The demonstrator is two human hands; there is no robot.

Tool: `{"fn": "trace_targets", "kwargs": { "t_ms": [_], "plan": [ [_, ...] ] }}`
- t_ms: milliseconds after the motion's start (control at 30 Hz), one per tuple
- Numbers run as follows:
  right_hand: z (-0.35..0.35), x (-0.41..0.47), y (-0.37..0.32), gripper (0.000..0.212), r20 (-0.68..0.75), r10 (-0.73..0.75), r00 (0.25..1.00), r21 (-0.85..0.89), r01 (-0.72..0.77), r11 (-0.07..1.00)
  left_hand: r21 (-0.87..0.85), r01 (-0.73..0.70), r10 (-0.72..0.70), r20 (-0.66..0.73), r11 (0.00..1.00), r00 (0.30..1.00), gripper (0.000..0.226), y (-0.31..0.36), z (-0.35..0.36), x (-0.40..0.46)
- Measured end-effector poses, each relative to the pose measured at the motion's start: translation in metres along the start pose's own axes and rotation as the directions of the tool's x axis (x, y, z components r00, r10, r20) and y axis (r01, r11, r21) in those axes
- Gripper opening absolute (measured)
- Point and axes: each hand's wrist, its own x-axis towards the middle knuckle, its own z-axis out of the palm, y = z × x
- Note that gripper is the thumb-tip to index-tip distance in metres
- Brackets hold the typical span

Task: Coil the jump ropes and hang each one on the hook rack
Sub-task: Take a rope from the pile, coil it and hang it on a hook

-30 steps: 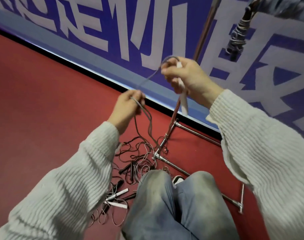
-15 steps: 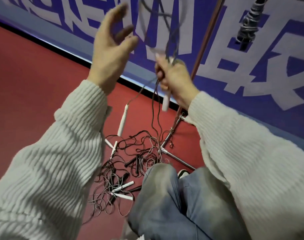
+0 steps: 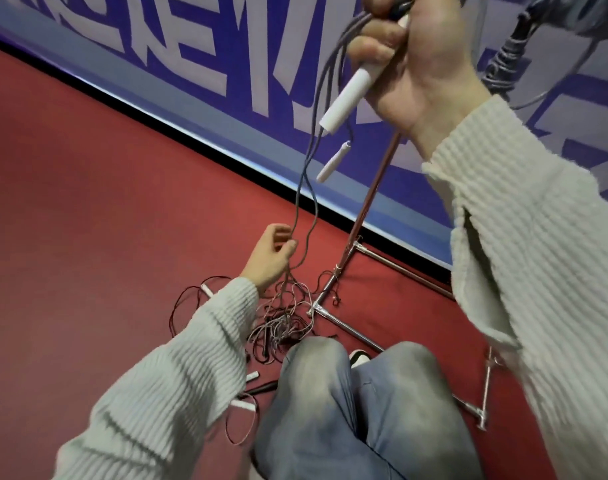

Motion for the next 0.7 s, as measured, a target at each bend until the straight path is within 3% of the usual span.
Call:
{"fn": "trace_targets", "kwargs": {
  "t_ms": [67, 133, 167, 233, 300, 367, 467, 533, 567, 633, 700],
  "plan": [
    [-0.007, -0.001, -0.008, 0.033, -0.029, -0.021, 0.999, 0.067, 0.023, 0.997, 0.099, -0.042, 0.038, 0.036, 0.994, 0.999, 0.021, 0.009, -0.009, 0.004],
    [-0.016, -0.002, -0.016, 0.035, -0.056, -0.028, 0.998, 0.080, 0.033, 0.996, 0.092, -0.032, 0.030, 0.027, 0.995, 0.999, 0.022, 0.016, -0.018, 0.006],
    [-0.021, -0.003, -0.019, 0.035, -0.063, -0.018, 0.998, 0.024, 0.020, 1.000, -0.012, 0.001, -0.001, -0.003, 1.000, 1.000, 0.025, 0.022, -0.022, 0.005],
    [-0.035, -0.008, -0.018, 0.028, -0.133, 0.029, 0.991, -0.260, -0.063, 0.964, -0.296, 0.040, -0.064, -0.073, 0.954, 0.995, 0.028, 0.039, -0.032, 0.006],
    [-0.059, -0.018, -0.004, 0.014, -0.290, 0.068, 0.955, -0.570, -0.230, 0.789, -0.456, -0.015, -0.053, -0.136, 0.890, 0.989, 0.030, 0.059, -0.045, 0.012],
    [-0.088, -0.030, 0.023, 0.005, -0.395, 0.069, 0.916, -0.750, -0.365, 0.551, -0.505, -0.084, -0.006, -0.174, 0.859, 0.985, 0.028, 0.080, -0.057, 0.014],
    [-0.118, -0.054, 0.068, 0.036, -0.409, 0.267, 0.873, -0.849, -0.471, 0.240, -0.504, -0.188, 0.123, -0.159, 0.843, 0.980, 0.024, 0.105, -0.064, 0.011],
    [-0.121, -0.068, 0.096, 0.061, -0.374, 0.461, 0.805, -0.874, -0.472, 0.117, -0.524, -0.220, 0.200, -0.095, 0.823, 0.975, 0.026, 0.117, -0.065, 0.003],
    [-0.120, -0.073, 0.110, 0.067, -0.355, 0.508, 0.785, -0.874, -0.471, 0.117, -0.525, -0.226, 0.233, -0.054, 0.821, 0.971, 0.026, 0.123, -0.063, -0.002],
    [-0.116, -0.078, 0.133, 0.069, -0.365, 0.483, 0.796, -0.829, -0.514, 0.220, -0.502, -0.246, 0.301, 0.030, 0.829, 0.953, 0.026, 0.133, -0.060, -0.013],
    [-0.112, -0.075, 0.144, 0.041, -0.379, 0.395, 0.836, -0.781, -0.519, 0.348, -0.523, -0.266, 0.359, 0.082, 0.810, 0.930, 0.027, 0.137, -0.060, -0.021]
  ]
}}
